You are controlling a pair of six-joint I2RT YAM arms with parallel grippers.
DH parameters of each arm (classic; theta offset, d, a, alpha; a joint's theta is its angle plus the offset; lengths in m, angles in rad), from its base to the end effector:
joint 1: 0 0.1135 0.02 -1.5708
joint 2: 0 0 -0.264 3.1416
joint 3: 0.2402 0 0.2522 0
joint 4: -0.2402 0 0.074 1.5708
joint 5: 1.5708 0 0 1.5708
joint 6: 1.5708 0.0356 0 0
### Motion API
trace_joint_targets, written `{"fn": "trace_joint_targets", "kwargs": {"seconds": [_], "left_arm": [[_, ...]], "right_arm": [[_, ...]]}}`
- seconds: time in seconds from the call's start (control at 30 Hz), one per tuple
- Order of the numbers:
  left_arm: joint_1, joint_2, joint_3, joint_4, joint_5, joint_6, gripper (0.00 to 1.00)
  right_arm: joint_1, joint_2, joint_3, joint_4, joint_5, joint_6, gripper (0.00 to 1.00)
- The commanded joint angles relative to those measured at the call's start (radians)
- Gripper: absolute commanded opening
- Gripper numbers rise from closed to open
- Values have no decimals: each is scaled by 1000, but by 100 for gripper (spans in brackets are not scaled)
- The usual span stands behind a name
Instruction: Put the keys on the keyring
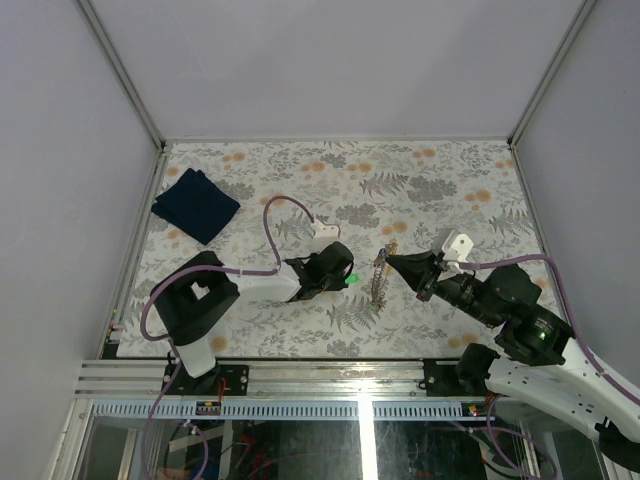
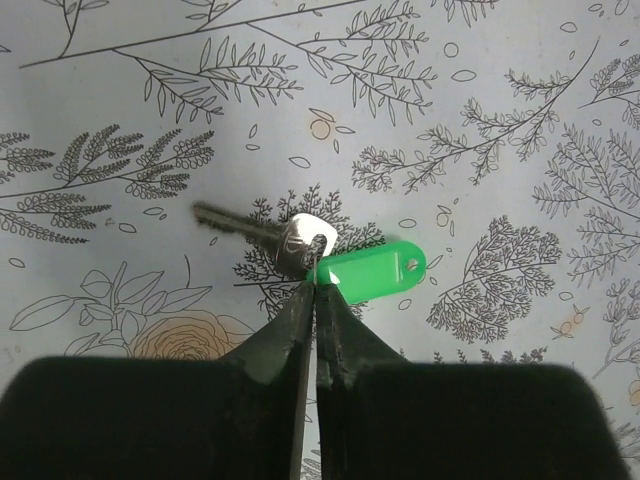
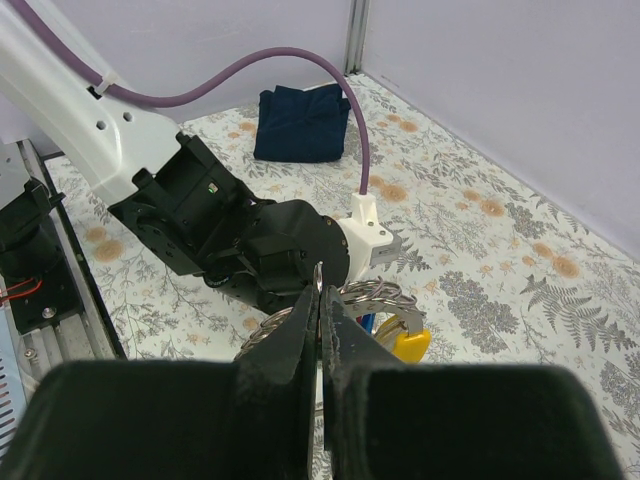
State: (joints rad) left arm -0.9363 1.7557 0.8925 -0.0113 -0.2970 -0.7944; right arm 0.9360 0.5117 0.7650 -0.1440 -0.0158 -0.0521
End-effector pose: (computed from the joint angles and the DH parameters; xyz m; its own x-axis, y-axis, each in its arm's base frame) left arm 0.2115 -0.2698 0.1430 -0.7887 -0.0793 -0.6096 0.1372 0.9439 -0.3003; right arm 0.0712 0.0977 0.3742 0.1070 0.0575 -0.9926 -0.8099 0.5841 -0.0535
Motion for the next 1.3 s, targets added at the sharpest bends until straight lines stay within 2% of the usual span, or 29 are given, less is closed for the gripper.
{"fn": "trace_joint_targets", "kwargs": {"seconds": [0.0, 0.17, 0.37, 0.53, 0.7, 0.77, 0.87, 1.0, 1.27], "left_arm": [[-6, 1, 14, -15, -58, 51, 0], [-6, -97, -37, 11, -59, 208, 0], [-6, -270, -130, 80, 44, 463, 0], [-1, -385, -173, 88, 288, 671, 0], [0, -512, -184, 62, 464, 780, 0], [0, -559, -159, 12, 509, 824, 0], [-1, -625, -109, -71, 580, 890, 0], [0, -701, -41, -169, 586, 962, 0], [-2, -849, 93, -239, 595, 1110, 0]], "right_arm": [[4, -12, 11, 84, 19, 1, 0], [6, -9, 10, 87, 13, 4, 0], [4, -3, 6, 91, 9, 7, 0], [4, -3, 4, 92, 5, 5, 0], [5, -10, 8, 64, -18, -13, 0], [4, -5, 22, 30, -73, -35, 0], [5, 28, 64, -78, -234, -69, 0], [5, 94, 138, -172, -405, -64, 1], [6, 152, 136, -24, -600, 7, 1]]}}
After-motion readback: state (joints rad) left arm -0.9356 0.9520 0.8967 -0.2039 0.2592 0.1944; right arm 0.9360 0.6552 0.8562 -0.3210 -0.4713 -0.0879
